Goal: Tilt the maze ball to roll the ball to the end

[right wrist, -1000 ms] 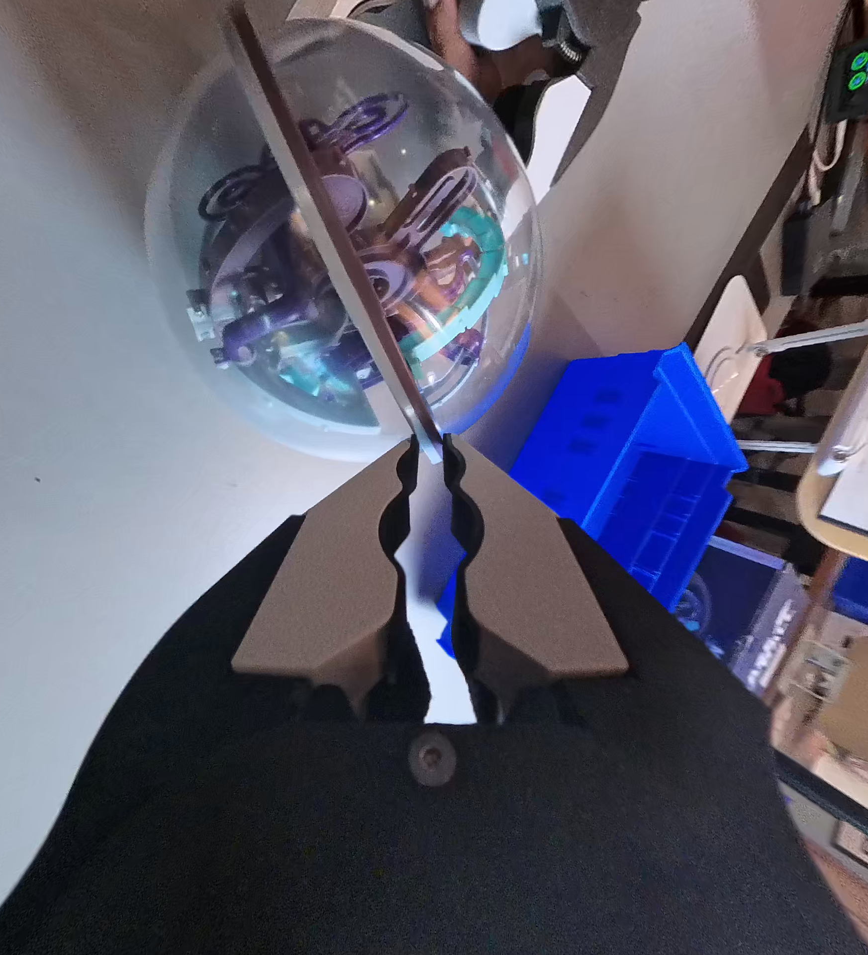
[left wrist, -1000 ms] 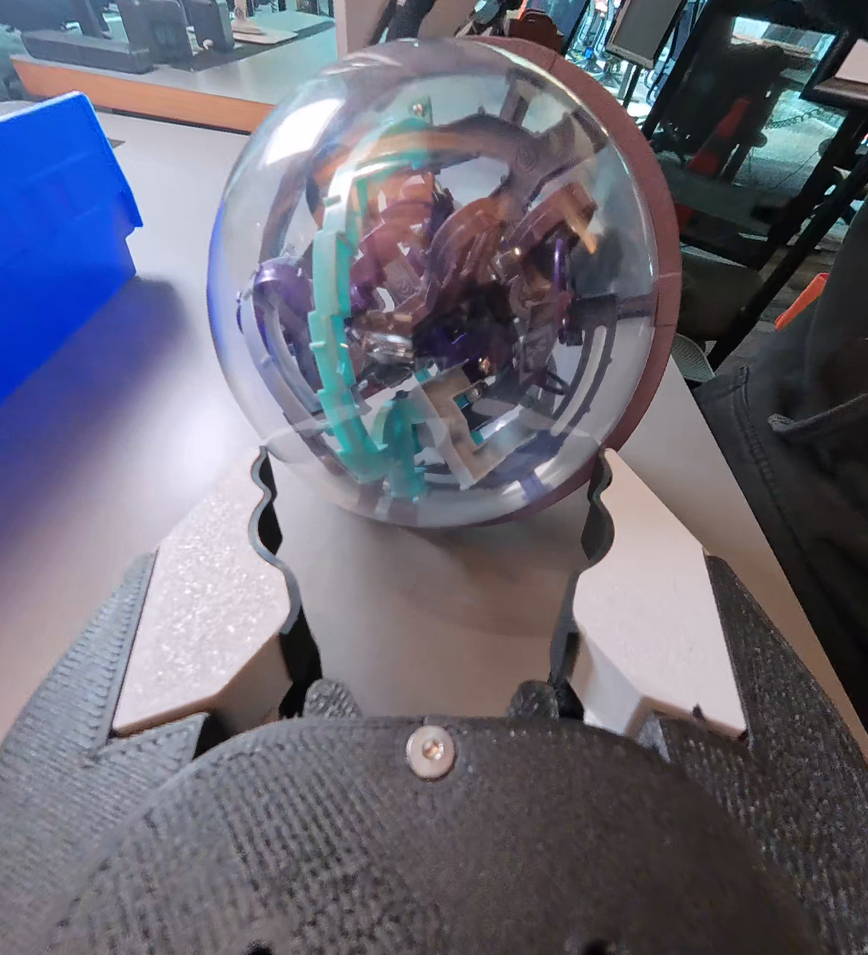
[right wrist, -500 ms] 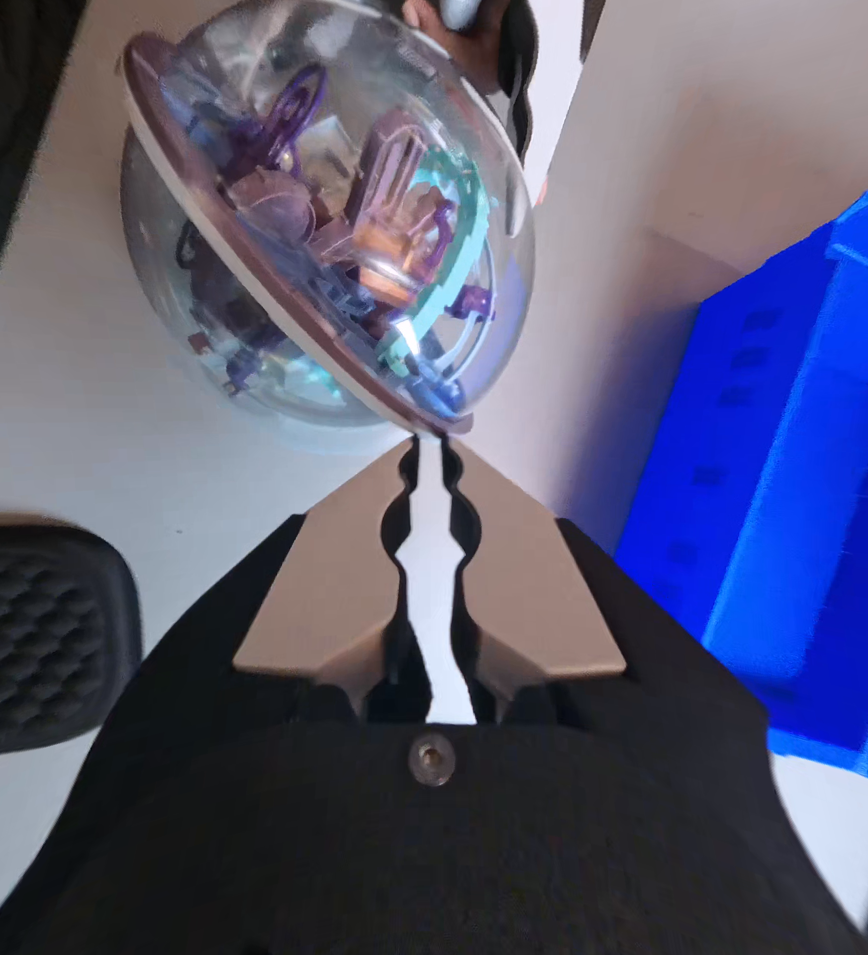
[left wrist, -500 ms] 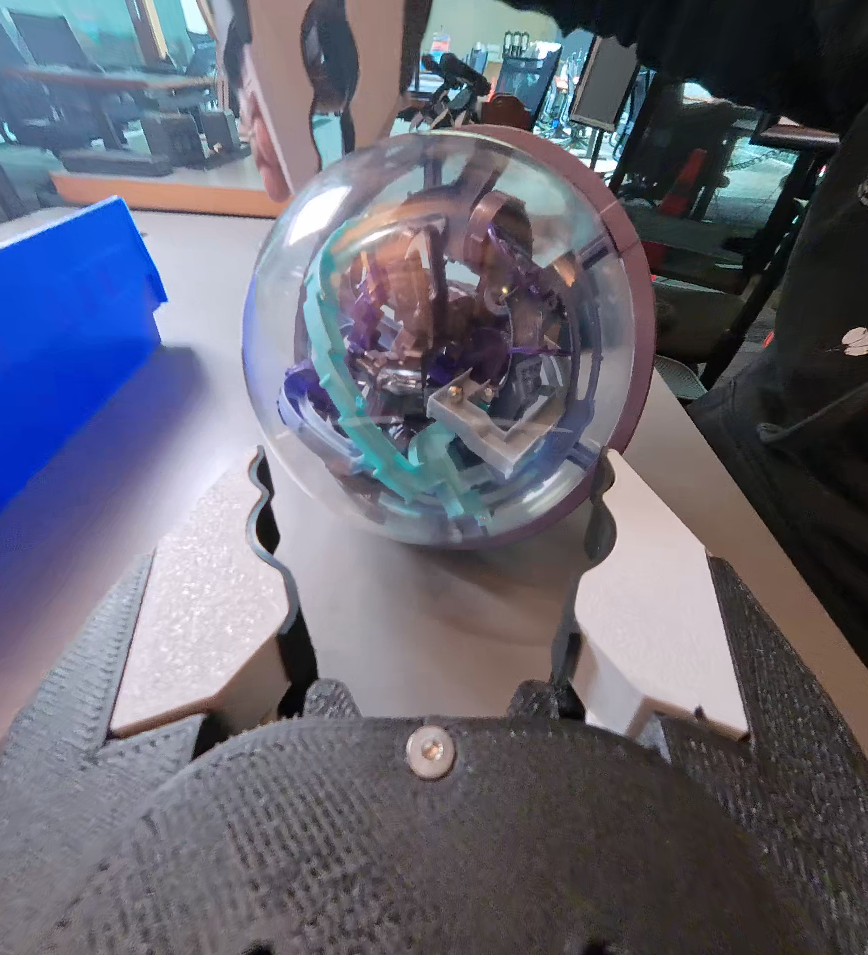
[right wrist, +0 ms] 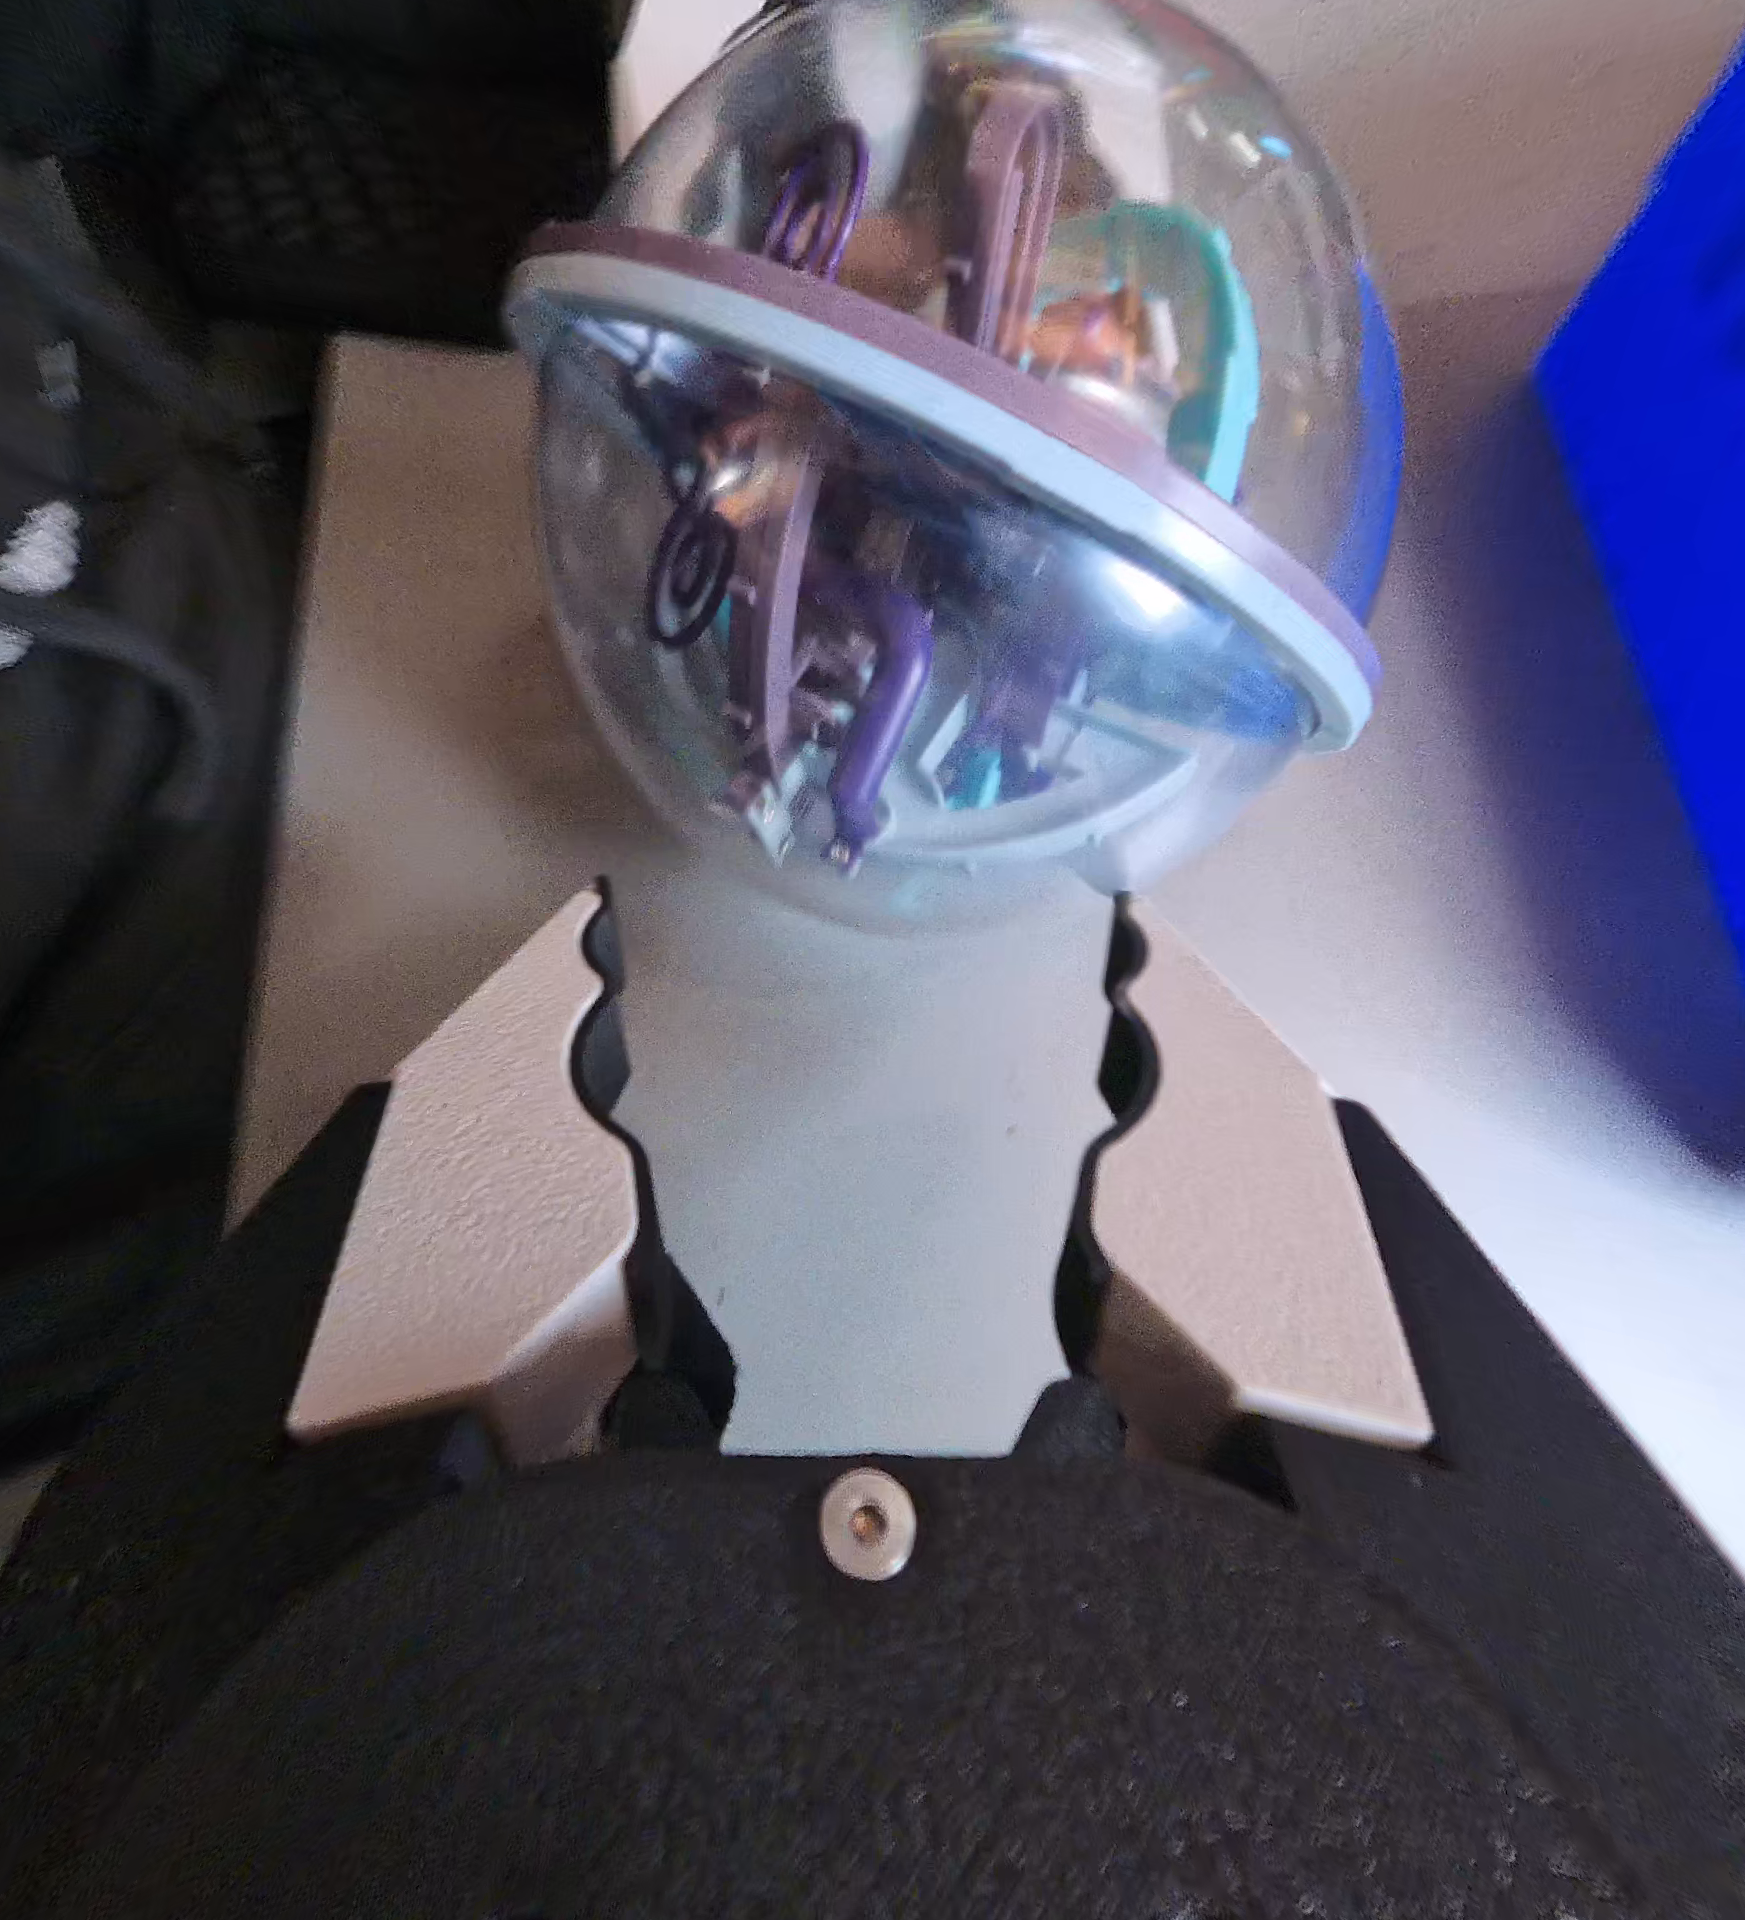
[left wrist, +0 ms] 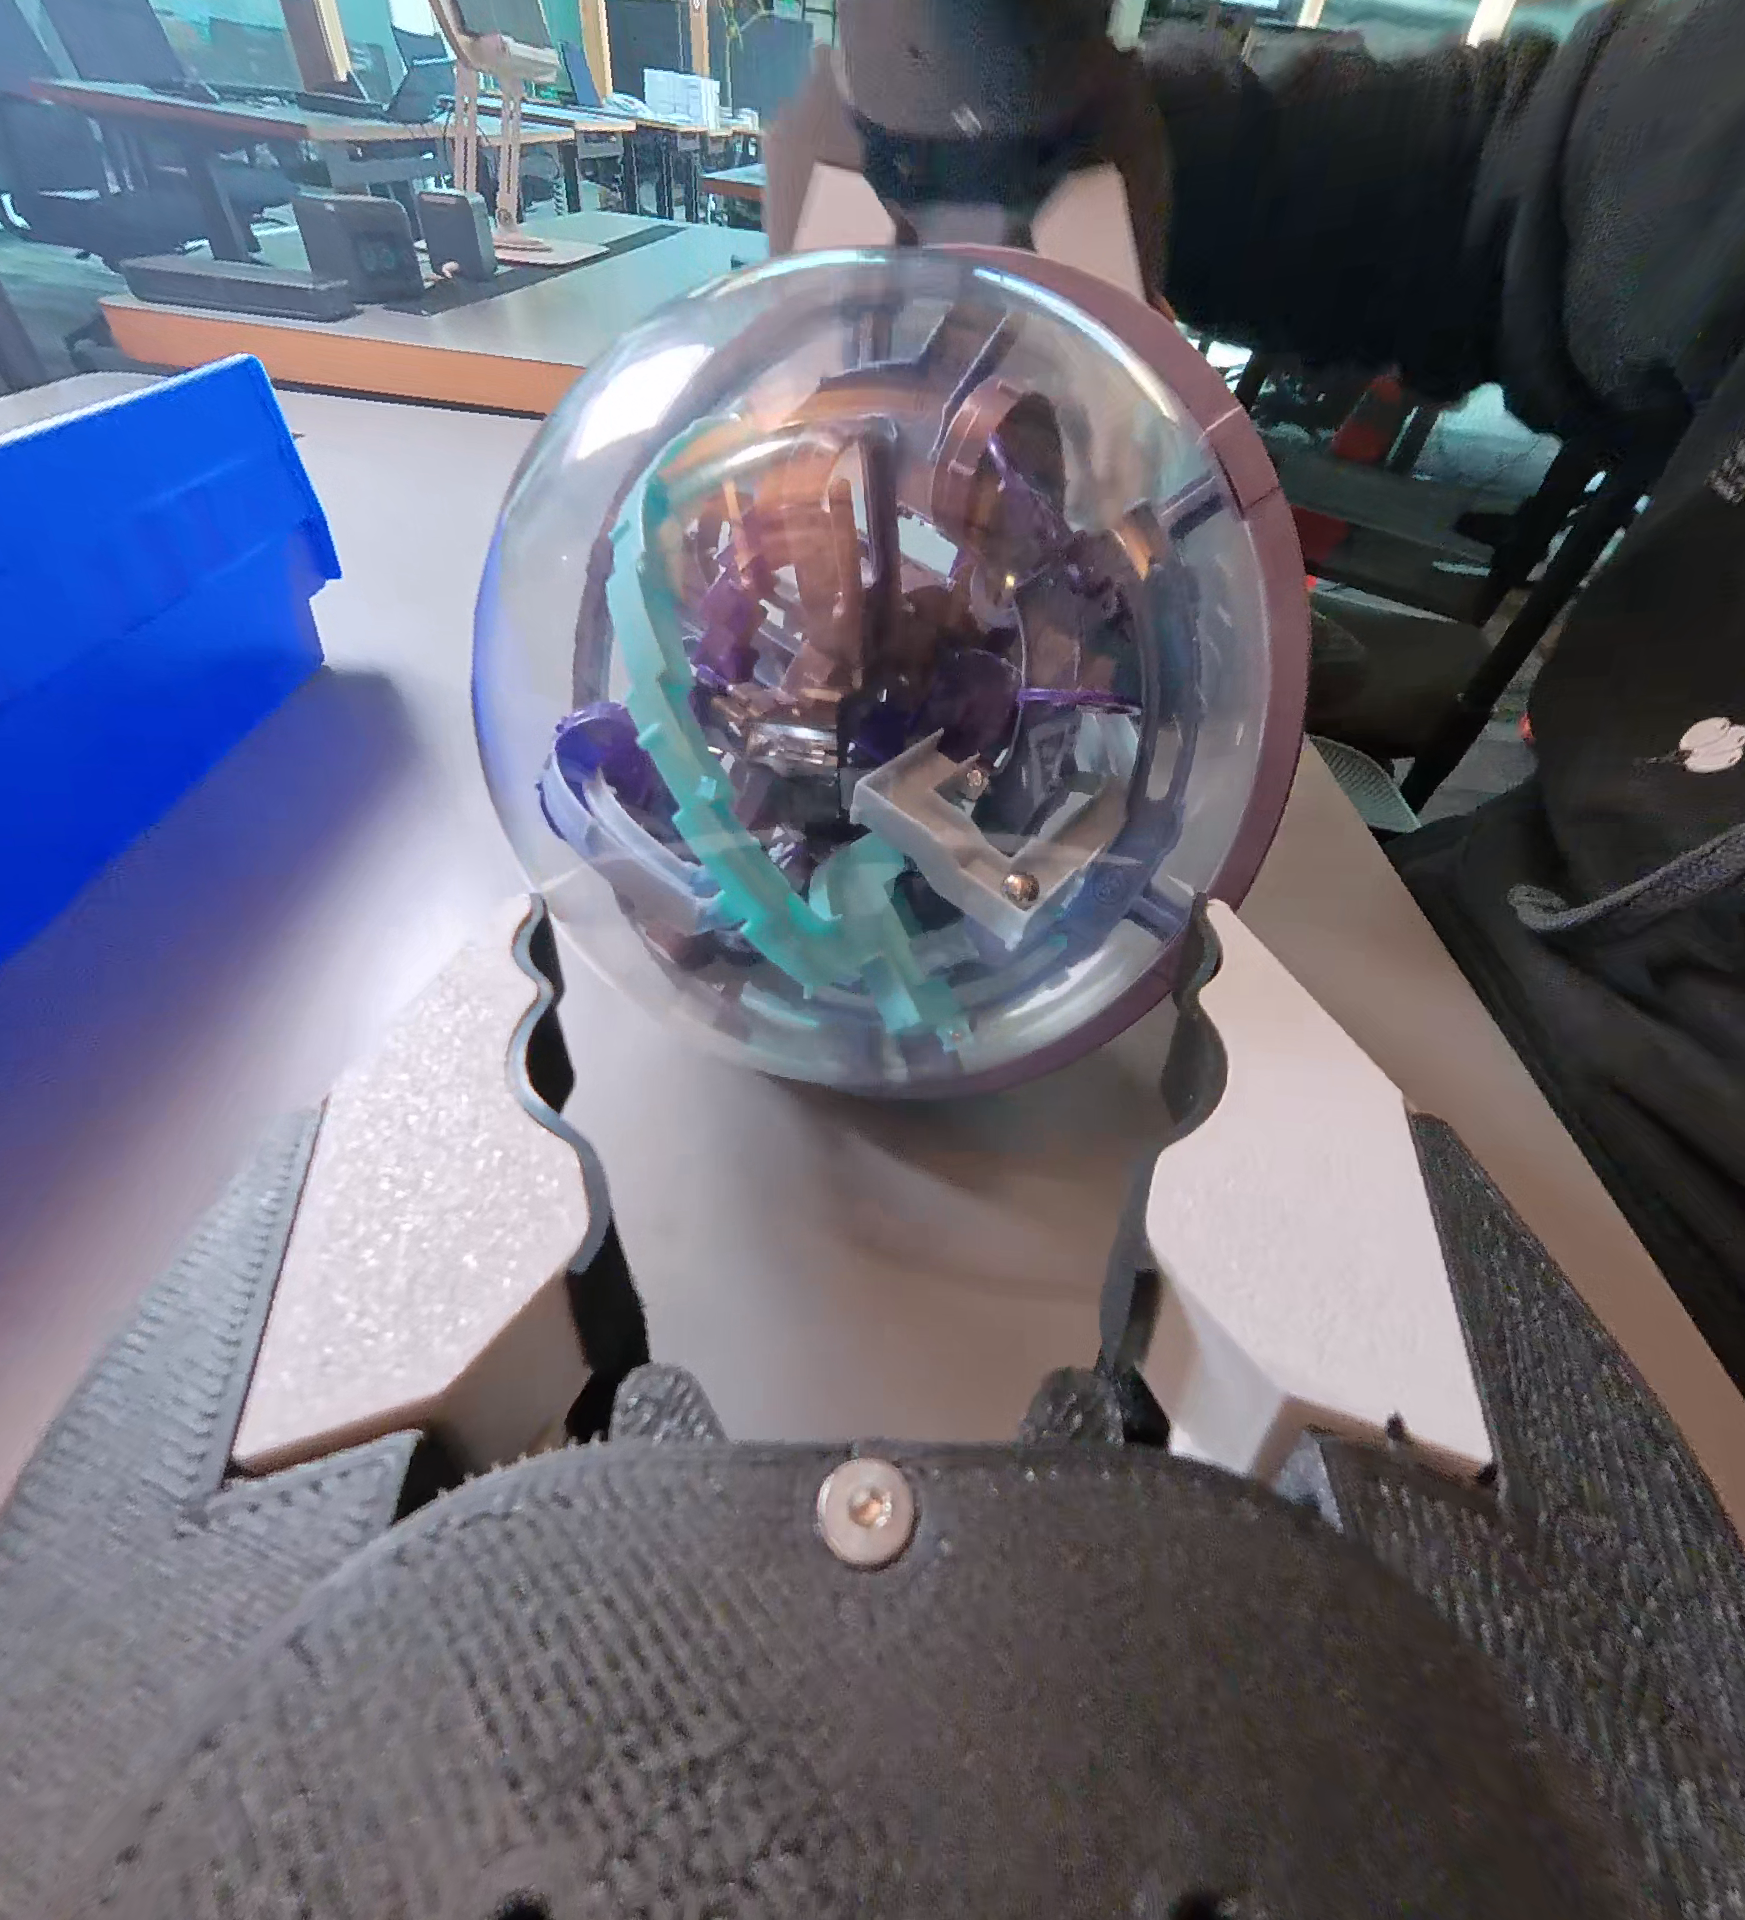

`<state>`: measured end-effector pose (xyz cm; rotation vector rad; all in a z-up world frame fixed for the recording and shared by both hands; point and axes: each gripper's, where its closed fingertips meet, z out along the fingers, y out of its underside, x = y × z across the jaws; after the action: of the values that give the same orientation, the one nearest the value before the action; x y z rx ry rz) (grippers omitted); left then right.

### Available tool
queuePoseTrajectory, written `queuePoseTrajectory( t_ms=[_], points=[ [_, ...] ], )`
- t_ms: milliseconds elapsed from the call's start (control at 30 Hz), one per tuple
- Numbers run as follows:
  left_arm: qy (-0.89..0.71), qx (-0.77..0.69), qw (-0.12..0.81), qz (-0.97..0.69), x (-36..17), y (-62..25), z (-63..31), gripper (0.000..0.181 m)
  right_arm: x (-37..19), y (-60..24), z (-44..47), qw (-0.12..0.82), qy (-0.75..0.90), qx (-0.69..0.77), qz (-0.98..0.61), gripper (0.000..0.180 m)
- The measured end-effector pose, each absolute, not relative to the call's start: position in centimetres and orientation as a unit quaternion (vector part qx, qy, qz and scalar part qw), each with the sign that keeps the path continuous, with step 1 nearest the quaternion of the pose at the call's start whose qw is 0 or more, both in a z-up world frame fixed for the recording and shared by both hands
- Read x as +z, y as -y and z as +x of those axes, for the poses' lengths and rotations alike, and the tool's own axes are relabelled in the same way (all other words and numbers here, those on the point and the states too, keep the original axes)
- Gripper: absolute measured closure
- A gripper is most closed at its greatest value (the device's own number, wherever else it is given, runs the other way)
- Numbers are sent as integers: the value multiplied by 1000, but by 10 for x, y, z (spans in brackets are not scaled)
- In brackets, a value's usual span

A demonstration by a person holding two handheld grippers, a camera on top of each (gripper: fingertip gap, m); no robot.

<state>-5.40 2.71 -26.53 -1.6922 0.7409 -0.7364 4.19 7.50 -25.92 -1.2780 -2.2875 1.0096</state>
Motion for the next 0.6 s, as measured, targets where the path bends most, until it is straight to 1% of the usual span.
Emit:
queuePoseTrajectory(
  t_ms=[67, 133, 167, 267, 400, 500, 600],
  points=[
    [-302, -313, 547, -715, -264, -30, -54, 61, -270, -71, 30, 239, 783, 339, -464, 73],
    [-296, -308, 549, -719, -265, -31, -56, 62, -274, -74, 21, 297, 754, 340, -478, 77],
    [-295, -306, 547, -721, -266, -31, -56, 64, -273, -75, 17, 315, 736, 352, -484, 74],
    [-284, -308, 538, -731, -268, -33, -58, 62, -269, -73, 9, 336, 710, 377, -490, 68],
    [-277, -311, 529, -739, -271, -33, -61, 62, -259, -72, 1, 350, 707, 385, -478, 64],
    [-287, -300, 510, -753, -279, -32, -59, 62, -248, -70, -3, 361, 727, 369, -452, 62],
    [-308, -257, 509, -761, -285, -34, -60, 62, -244, -70, -7, 382, 745, 345, -425, 59]
  ],
)
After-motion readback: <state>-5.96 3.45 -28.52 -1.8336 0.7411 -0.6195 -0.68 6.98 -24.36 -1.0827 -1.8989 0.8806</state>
